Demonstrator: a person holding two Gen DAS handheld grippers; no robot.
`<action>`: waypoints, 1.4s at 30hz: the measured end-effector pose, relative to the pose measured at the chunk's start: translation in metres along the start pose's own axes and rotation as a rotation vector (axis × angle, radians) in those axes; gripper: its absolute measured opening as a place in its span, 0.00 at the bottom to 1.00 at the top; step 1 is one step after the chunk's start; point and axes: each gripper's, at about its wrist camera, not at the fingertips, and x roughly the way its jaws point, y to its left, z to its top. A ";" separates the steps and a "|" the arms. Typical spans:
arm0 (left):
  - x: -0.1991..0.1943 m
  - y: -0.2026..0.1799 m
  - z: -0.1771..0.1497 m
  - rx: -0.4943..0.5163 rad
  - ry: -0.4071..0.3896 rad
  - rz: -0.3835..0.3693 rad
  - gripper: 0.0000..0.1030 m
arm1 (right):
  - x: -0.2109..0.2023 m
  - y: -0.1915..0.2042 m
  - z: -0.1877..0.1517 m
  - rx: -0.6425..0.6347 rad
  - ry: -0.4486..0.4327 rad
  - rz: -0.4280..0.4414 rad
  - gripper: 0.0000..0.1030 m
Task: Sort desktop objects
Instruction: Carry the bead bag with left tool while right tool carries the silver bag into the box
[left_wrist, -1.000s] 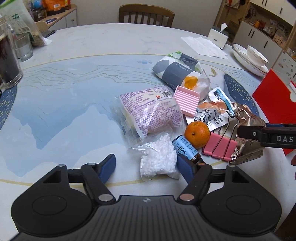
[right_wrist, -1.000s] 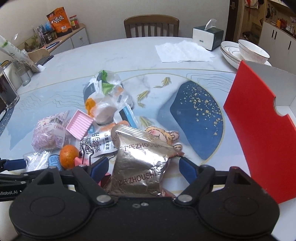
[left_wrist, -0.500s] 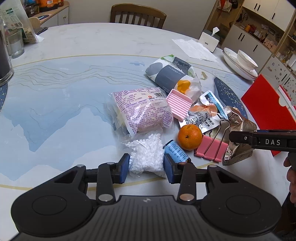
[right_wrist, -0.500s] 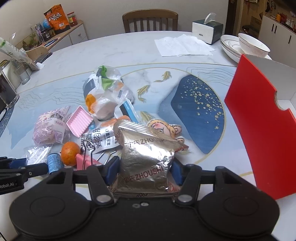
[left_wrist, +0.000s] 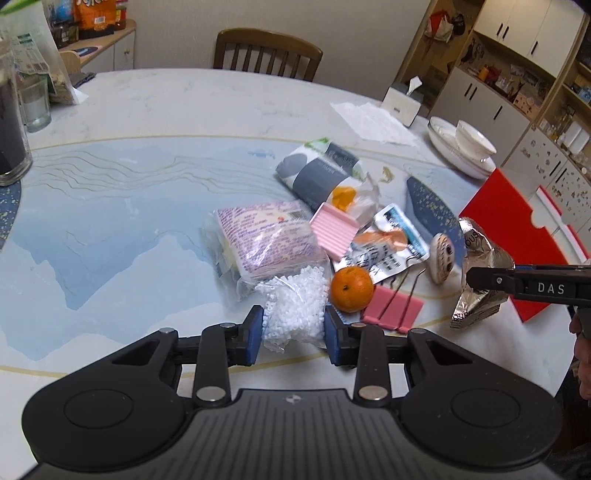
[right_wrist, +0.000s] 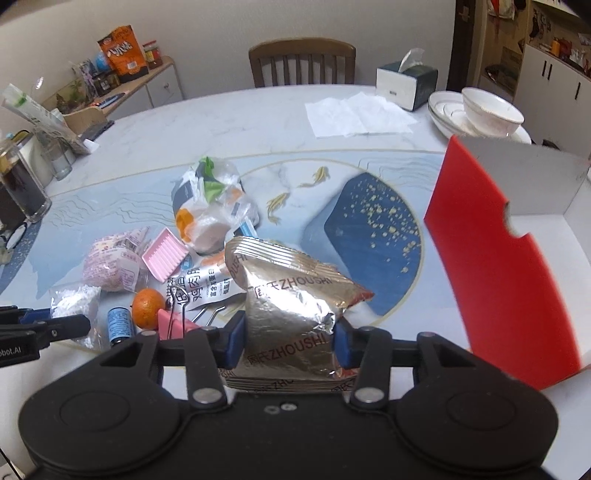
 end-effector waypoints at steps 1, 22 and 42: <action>-0.003 -0.003 0.000 -0.004 -0.006 0.004 0.32 | -0.003 -0.003 0.000 -0.004 -0.003 0.007 0.44; -0.052 -0.096 0.012 -0.042 -0.132 0.042 0.32 | -0.084 -0.072 0.027 -0.102 -0.119 0.195 0.44; -0.032 -0.205 0.044 0.082 -0.151 -0.045 0.32 | -0.116 -0.177 0.046 -0.020 -0.193 0.197 0.44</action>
